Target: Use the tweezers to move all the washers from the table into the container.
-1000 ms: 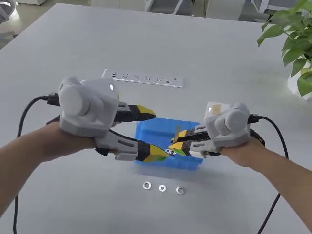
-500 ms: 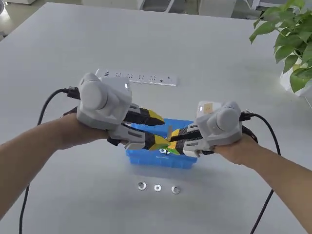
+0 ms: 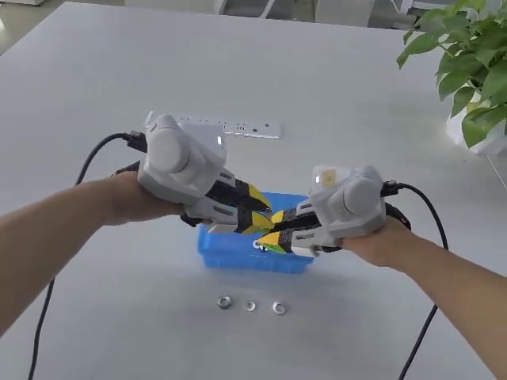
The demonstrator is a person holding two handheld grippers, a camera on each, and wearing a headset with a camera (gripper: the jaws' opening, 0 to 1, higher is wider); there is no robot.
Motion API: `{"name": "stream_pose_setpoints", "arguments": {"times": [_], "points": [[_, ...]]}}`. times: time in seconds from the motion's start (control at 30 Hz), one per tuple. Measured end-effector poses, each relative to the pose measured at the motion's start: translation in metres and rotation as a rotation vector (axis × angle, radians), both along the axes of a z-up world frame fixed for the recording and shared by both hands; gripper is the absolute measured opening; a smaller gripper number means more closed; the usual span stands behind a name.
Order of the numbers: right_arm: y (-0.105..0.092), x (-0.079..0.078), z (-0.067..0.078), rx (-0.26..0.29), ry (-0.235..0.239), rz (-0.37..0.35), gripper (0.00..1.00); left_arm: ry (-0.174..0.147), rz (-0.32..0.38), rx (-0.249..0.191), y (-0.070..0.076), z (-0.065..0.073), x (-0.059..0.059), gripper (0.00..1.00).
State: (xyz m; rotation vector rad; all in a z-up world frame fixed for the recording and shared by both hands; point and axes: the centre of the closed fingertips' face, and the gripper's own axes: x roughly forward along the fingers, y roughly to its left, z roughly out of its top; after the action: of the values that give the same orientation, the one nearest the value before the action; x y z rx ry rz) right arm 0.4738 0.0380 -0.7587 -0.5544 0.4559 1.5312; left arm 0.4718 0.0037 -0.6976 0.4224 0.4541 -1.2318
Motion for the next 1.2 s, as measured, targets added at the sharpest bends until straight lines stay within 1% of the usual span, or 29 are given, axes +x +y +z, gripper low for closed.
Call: {"name": "stream_pose_setpoints", "arguments": {"times": [0.2,0.27,0.43,0.63,0.7,0.73,0.93,1.2], "points": [[0.000,0.000,0.000,0.001,-0.001,0.005,0.09,-0.001,-0.022,0.020,-0.001,-0.004,0.000,0.11],[0.000,0.000,-0.001,0.002,0.001,0.004,0.09,0.001,-0.029,0.023,-0.001,-0.006,-0.001,0.07],[-0.001,0.000,-0.001,0.002,0.001,0.006,0.10,-0.009,-0.043,0.026,-0.002,-0.006,-0.002,0.07],[-0.001,0.000,-0.001,-0.004,0.000,0.000,0.12,-0.019,-0.053,0.037,-0.001,-0.006,-0.002,0.07],[-0.002,0.001,0.000,-0.003,-0.001,-0.006,0.16,-0.019,-0.056,0.039,-0.001,-0.005,-0.002,0.07],[-0.003,0.002,0.003,-0.001,-0.004,-0.016,0.18,-0.020,-0.061,0.040,-0.001,-0.005,-0.002,0.07],[-0.011,0.003,0.011,0.004,-0.006,-0.044,0.23,-0.024,-0.055,0.041,0.000,-0.002,-0.001,0.06],[-0.027,-0.003,0.019,-0.004,-0.013,-0.085,0.30,-0.032,-0.047,0.038,-0.002,0.007,-0.001,0.06]]}}
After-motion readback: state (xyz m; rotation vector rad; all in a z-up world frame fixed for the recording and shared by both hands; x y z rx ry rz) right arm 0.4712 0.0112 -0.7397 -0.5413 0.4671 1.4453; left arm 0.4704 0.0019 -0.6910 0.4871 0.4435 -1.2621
